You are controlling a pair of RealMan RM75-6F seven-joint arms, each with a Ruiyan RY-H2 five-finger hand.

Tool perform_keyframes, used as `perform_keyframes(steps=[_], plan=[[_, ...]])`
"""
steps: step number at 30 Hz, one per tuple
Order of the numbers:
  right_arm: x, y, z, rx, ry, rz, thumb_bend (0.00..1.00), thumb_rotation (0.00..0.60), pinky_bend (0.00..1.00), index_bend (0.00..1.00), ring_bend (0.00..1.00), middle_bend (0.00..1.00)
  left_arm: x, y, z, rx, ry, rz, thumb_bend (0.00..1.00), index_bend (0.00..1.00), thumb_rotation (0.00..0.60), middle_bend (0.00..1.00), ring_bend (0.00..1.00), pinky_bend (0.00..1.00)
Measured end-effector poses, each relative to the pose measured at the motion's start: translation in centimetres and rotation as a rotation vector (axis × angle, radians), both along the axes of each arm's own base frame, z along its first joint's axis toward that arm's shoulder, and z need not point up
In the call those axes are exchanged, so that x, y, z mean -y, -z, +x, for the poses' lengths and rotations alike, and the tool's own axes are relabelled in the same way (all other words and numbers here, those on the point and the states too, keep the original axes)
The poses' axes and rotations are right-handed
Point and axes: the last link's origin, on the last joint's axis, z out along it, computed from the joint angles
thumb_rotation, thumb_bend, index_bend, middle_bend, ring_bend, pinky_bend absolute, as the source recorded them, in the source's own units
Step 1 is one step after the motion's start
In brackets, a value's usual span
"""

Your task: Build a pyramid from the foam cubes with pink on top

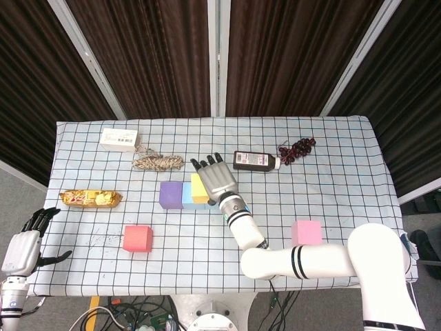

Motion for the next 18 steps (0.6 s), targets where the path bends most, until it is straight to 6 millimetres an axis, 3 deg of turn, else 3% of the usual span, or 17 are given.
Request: perform_keyframes(steps=[10, 14, 18], plan=[[0.0, -1.4, 0.1, 0.048, -0.005, -0.015, 0.01, 0.6, 0.02, 0.0, 0.0, 0.09, 0.1, 0.2, 0.3, 0.005, 0.016, -0.01, 0.06, 0.13, 0.6, 0.1, 0.05, 0.16], [-0.3, -3.4, -0.2, 0.078, -0.018, -0.034, 0.01, 0.6, 0.01, 0.0, 0.0, 0.09, -0.1, 0.2, 0.9, 0.004, 0.038, -0.013, 0.06, 0.13, 0.6, 0.1, 0.05, 0.16], [-0.5, -6.6, -1.6, 0.123, -0.016, -0.074, 0.01, 0.6, 0.01, 0.0, 0.0, 0.09, -0.4, 0.4, 1.7, 0.005, 0.062, -0.021, 0.06, 0.13, 0.6, 0.1, 0.05, 0.16]])
